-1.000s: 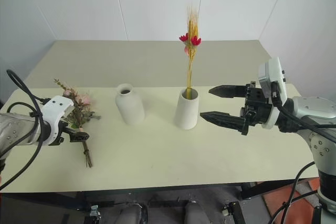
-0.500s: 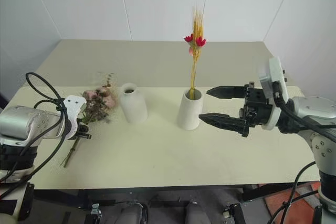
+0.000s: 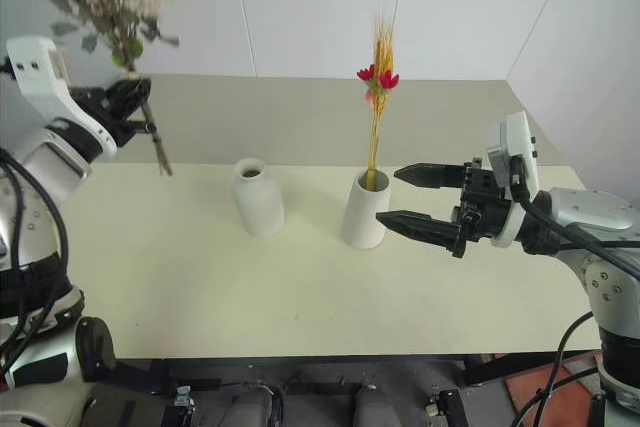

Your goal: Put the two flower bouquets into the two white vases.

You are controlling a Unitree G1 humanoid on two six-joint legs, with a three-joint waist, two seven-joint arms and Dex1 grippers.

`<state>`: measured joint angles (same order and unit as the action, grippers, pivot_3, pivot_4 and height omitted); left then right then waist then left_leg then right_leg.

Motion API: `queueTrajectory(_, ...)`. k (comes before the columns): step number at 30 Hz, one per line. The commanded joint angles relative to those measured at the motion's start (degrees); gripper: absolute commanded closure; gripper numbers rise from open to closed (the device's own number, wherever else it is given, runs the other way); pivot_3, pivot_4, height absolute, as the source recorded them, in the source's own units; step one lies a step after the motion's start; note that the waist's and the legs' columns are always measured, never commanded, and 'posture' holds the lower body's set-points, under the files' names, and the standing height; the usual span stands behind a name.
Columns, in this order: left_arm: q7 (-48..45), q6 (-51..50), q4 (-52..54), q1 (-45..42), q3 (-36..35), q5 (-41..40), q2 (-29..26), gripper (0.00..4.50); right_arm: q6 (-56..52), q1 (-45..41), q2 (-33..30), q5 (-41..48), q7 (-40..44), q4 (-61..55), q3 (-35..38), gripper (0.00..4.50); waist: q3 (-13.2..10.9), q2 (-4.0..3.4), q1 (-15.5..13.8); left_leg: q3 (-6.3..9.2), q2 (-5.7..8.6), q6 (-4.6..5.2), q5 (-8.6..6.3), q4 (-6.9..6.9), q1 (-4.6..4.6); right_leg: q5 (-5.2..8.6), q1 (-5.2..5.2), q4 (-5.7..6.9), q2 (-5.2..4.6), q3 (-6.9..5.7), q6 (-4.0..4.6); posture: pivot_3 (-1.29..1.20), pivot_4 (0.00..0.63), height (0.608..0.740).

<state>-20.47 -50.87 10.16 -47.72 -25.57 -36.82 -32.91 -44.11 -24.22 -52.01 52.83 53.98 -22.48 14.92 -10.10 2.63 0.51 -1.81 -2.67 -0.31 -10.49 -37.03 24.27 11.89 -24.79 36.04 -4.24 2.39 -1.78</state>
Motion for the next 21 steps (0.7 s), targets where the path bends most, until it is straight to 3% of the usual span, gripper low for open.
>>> queueTrajectory(1, -7.47, 5.52, -1.80, -3.00, 0.72, -3.48, -0.01, 4.41, -1.46, 0.55, -1.97, -1.45, -2.17, -2.31, 0.19, 0.00, 0.00, 0.00, 0.11, 0.00, 0.01, 0.00, 0.00, 0.00, -0.01, 0.00, 0.01, 0.00, 0.00, 0.01, -0.01, 0.00, 0.150, 0.740)
queueTrajectory(9, -16.28, 12.38, -8.39, -4.20, 6.74, -3.60, 2.98, 4.41, -2.70, 5.51, -3.37, 0.61, -4.47, -6.26, 5.68, 0.00, 0.00, 0.00, 0.14, 0.01, 0.01, 0.00, 0.00, -0.04, -0.03, 0.01, 0.08, -0.01, 0.01, 0.00, -0.04, 0.00, 0.150, 0.740)
queueTrajectory(21, -19.47, 20.19, -13.27, -1.07, 11.85, 1.04, 5.75, 4.41, -3.50, 9.02, -3.88, 3.24, -7.57, -9.19, 10.20, 0.00, 0.00, 0.00, 0.30, 0.02, 0.00, 0.01, 0.00, -0.05, -0.12, 0.02, 0.17, -0.02, 0.03, 0.01, -0.07, 0.00, 0.150, 0.740)
